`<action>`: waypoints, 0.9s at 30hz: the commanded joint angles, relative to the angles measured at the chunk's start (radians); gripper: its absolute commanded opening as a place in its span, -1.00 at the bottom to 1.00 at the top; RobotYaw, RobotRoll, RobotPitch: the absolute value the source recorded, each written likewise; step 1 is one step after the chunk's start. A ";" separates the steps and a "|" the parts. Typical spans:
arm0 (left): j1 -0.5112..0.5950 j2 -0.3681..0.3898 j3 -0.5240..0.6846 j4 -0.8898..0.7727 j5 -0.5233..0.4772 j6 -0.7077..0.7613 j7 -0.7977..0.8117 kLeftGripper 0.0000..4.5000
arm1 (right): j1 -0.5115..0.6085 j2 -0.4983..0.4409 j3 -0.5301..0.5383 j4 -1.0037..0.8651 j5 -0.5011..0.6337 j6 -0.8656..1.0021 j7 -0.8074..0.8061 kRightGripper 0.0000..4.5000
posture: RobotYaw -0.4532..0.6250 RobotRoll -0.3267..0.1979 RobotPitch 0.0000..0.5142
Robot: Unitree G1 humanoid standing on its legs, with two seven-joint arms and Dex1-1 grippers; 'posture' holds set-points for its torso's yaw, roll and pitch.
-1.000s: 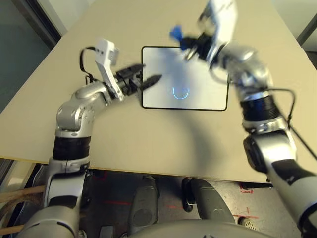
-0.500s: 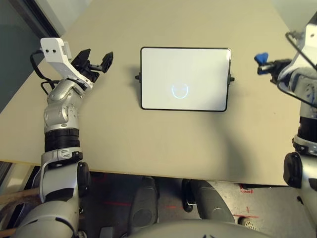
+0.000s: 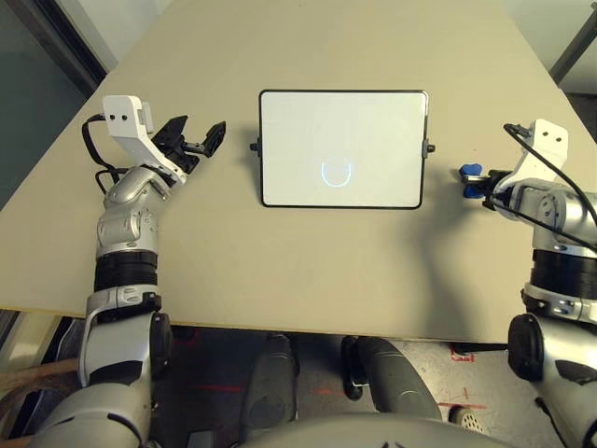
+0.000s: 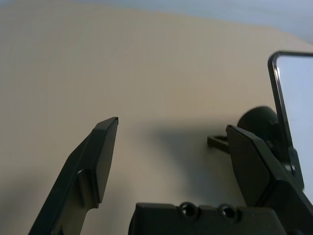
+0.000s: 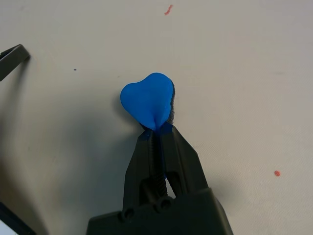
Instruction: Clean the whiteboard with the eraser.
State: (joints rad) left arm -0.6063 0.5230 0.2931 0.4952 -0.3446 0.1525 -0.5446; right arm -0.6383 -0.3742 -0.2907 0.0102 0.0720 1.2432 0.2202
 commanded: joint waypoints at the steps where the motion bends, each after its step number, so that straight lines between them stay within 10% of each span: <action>1: 0.019 -0.008 -0.020 0.009 0.019 -0.004 -0.009 1.00 | 0.012 0.014 -0.002 0.031 0.026 0.009 -0.004 -1.00 | -0.23 0.25 -0.49; 16: -0.045 -0.004 -0.025 0.104 0.074 -0.089 0.047 1.00 | -0.015 -0.087 -0.093 0.008 0.110 -0.232 0.047 0.99 | -0.29 0.25 -0.41; 27: -0.092 0.047 -0.006 0.242 0.121 -0.230 0.110 1.00 | 0.038 -0.145 -0.146 0.426 0.132 -0.806 0.096 0.99 | -0.28 0.25 -0.35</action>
State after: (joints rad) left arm -0.6942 0.5590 0.2816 0.7200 -0.2292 -0.0655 -0.4275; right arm -0.6038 -0.5067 -0.4199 0.4104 0.1843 0.4738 0.3083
